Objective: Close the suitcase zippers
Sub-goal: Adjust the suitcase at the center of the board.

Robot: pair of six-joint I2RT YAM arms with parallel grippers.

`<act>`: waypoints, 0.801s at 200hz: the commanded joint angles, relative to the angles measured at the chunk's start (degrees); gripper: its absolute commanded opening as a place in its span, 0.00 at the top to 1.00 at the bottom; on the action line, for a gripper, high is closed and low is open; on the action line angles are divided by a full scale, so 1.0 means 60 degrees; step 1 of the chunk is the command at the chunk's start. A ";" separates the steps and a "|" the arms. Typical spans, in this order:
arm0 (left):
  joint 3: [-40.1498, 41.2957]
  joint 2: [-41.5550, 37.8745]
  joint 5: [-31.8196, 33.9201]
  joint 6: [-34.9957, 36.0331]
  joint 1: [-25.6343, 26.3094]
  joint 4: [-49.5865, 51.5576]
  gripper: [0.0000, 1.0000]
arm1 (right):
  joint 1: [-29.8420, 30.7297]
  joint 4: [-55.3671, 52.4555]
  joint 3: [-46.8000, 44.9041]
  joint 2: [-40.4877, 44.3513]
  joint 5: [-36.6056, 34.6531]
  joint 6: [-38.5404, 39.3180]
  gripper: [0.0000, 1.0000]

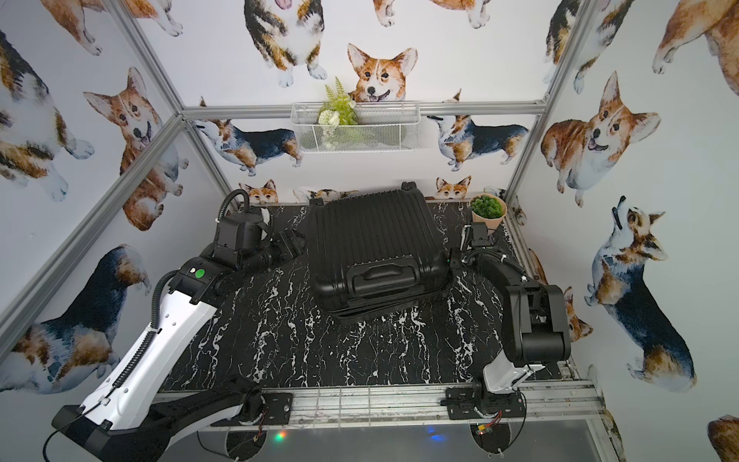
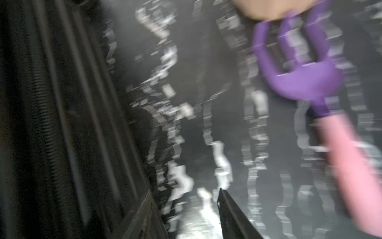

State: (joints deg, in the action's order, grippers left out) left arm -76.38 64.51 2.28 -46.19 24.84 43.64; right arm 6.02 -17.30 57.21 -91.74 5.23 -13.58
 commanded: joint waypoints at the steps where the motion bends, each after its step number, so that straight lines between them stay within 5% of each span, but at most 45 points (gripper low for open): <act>1: -0.0090 0.0044 0.0659 -0.1096 0.0035 0.0683 0.21 | 0.0621 -0.0403 -0.0244 0.0045 0.1718 -0.0480 0.46; 70: 0.0184 0.0993 0.0866 -0.2603 0.0049 0.0802 0.21 | 0.2663 0.1737 -0.1538 0.0658 0.1211 -0.1617 0.49; 160: 0.1049 0.1193 0.1245 -0.4433 0.0108 0.1652 0.21 | 0.4532 0.2868 -0.1395 0.0326 0.0359 -0.2321 0.50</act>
State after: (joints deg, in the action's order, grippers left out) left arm -71.42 72.18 7.25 -68.16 25.52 48.34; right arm 31.24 -6.68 47.55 -89.14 6.74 -25.65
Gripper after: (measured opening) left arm 0.790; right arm 0.503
